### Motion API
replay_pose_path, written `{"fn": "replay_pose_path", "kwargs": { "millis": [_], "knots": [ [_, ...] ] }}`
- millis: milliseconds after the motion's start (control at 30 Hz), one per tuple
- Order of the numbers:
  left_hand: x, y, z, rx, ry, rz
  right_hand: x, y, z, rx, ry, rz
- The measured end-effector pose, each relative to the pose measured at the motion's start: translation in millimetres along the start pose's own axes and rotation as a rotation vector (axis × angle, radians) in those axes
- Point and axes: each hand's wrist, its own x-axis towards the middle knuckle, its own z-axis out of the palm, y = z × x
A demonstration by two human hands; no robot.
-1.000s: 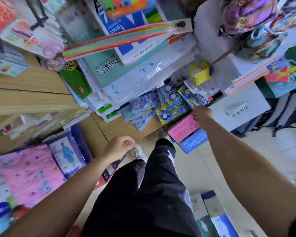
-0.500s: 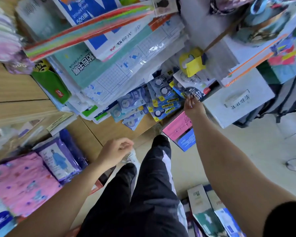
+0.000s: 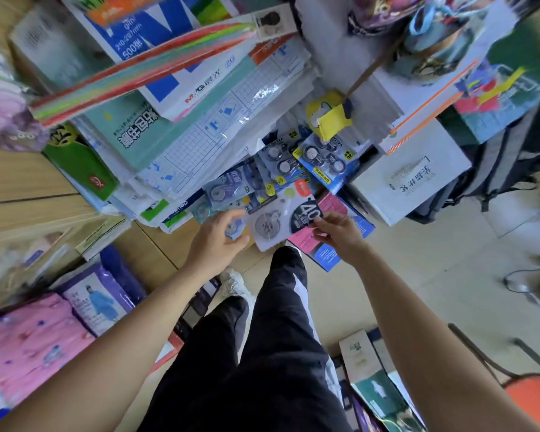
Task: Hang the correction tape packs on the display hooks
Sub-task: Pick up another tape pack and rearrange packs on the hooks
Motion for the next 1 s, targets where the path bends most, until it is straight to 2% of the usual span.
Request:
{"fn": "replay_pose_path", "kwargs": {
  "millis": [67,167,333,500,567,600,733,767,800,900,967,1000],
  "knots": [
    [3,0,2,-0.004,-0.038,-0.014,-6,-5,5,-0.112,-0.074,-0.030],
    [0,-2,6,-0.096,-0.193,-0.135,-10,-13,14,-0.165,-0.195,-0.057],
    [-14,-12,9,-0.291,-0.157,-0.192,-4,-21,27,-0.007,-0.376,-0.033],
    [-18,-19,9,-0.358,-0.188,-0.210,9,-19,43,0.104,-0.412,0.039],
    [-19,-22,8,-0.366,-0.172,-0.215,16,-21,45,0.172,-0.351,0.066],
    [-19,-23,8,-0.362,-0.158,-0.210,22,-21,43,0.207,-0.266,0.078],
    [-23,-29,5,-0.308,-0.072,-0.249,62,-16,16,0.377,0.285,0.189],
    [-25,-32,4,-0.304,-0.059,-0.260,71,-12,9,0.431,0.359,0.226],
    [-26,-36,3,-0.299,-0.052,-0.267,79,-9,4,0.479,0.380,0.261],
    [-32,-43,-2,-0.296,-0.046,-0.290,105,-5,-5,0.773,0.259,0.273],
    [-35,-44,-6,-0.301,-0.044,-0.297,120,-11,-8,0.920,0.328,0.315],
    [-36,-44,-8,-0.309,-0.043,-0.291,125,-15,-9,0.917,0.390,0.350]
  ]
}}
